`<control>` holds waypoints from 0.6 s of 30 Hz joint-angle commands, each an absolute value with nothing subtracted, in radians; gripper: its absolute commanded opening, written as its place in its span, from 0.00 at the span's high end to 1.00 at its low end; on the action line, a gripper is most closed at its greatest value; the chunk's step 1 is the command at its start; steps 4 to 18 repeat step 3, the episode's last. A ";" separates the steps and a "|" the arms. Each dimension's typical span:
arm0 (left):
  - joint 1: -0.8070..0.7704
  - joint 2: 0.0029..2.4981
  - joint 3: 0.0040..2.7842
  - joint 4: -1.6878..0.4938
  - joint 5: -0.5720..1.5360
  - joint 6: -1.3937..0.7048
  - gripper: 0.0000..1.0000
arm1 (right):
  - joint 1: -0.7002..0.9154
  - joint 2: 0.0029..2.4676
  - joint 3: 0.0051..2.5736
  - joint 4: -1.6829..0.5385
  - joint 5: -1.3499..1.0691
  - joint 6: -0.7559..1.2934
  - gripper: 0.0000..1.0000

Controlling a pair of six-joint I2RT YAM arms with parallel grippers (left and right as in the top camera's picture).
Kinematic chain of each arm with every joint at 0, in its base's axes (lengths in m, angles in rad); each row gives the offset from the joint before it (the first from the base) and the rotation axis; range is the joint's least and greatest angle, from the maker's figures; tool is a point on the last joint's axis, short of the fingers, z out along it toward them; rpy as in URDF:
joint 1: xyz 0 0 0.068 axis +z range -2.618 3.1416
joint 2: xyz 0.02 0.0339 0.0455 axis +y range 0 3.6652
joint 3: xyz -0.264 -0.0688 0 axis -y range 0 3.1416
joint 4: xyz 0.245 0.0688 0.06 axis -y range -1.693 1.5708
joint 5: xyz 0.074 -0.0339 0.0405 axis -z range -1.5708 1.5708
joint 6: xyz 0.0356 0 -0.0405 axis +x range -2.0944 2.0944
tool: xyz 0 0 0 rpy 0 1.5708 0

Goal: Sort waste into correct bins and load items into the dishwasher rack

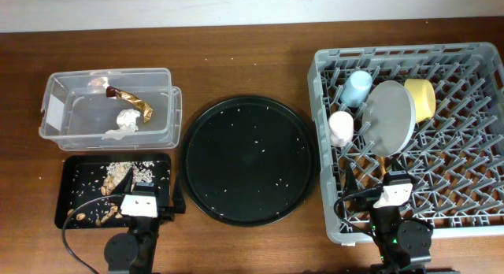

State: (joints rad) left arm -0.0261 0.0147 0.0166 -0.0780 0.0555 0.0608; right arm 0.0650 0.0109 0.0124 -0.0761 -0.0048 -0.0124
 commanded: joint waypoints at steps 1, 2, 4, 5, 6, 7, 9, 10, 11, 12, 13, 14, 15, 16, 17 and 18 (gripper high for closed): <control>-0.030 0.005 0.009 -0.076 0.060 0.076 0.00 | 0.059 0.004 0.006 -0.079 -0.007 -0.019 0.02; -0.030 0.005 0.009 -0.076 0.060 0.076 0.00 | 0.059 0.004 0.006 -0.079 -0.007 -0.019 0.01; -0.030 0.005 0.009 -0.076 0.060 0.076 0.00 | 0.059 0.004 0.006 -0.079 -0.007 -0.019 0.02; -0.030 0.005 0.009 -0.076 0.060 0.076 0.00 | 0.059 0.004 0.006 -0.079 -0.007 -0.019 0.02; -0.030 0.005 0.009 -0.076 0.060 0.076 0.00 | 0.059 0.004 0.006 -0.079 -0.007 -0.019 0.02; -0.030 0.005 0.009 -0.076 0.060 0.076 0.00 | 0.059 0.004 0.006 -0.079 -0.007 -0.019 0.02; -0.030 0.005 0.009 -0.076 0.060 0.076 0.00 | 0.059 0.004 0.006 -0.079 -0.007 -0.019 0.02; -0.030 0.005 0.009 -0.076 0.060 0.076 0.00 | 0.059 0.004 0.006 -0.079 -0.007 -0.019 0.02; -0.030 0.005 0.009 -0.076 0.060 0.076 0.00 | 0.059 0.004 0.006 -0.079 -0.007 -0.019 0.02; -0.030 0.005 0.009 -0.076 0.060 0.076 0.00 | 0.059 0.004 0.006 -0.079 -0.007 -0.019 0.02; -0.030 0.005 0.009 -0.076 0.060 0.076 0.00 | 0.059 0.004 0.006 -0.079 -0.007 -0.019 0.02; -0.030 0.005 0.009 -0.076 0.060 0.076 0.00 | 0.059 0.004 0.006 -0.079 -0.007 -0.019 0.02; -0.030 0.005 0.009 -0.076 0.060 0.076 0.00 | 0.059 0.004 0.006 -0.079 -0.007 -0.019 0.02; -0.030 0.005 0.009 -0.076 0.060 0.076 0.00 | 0.059 0.004 0.006 -0.079 -0.007 -0.019 0.02; -0.030 0.005 0.009 -0.076 0.060 0.076 0.00 | 0.059 0.004 0.006 -0.079 -0.007 -0.019 0.02; -0.030 0.005 0.009 -0.076 0.060 0.076 0.00 | 0.059 0.004 0.006 -0.079 -0.007 -0.019 0.02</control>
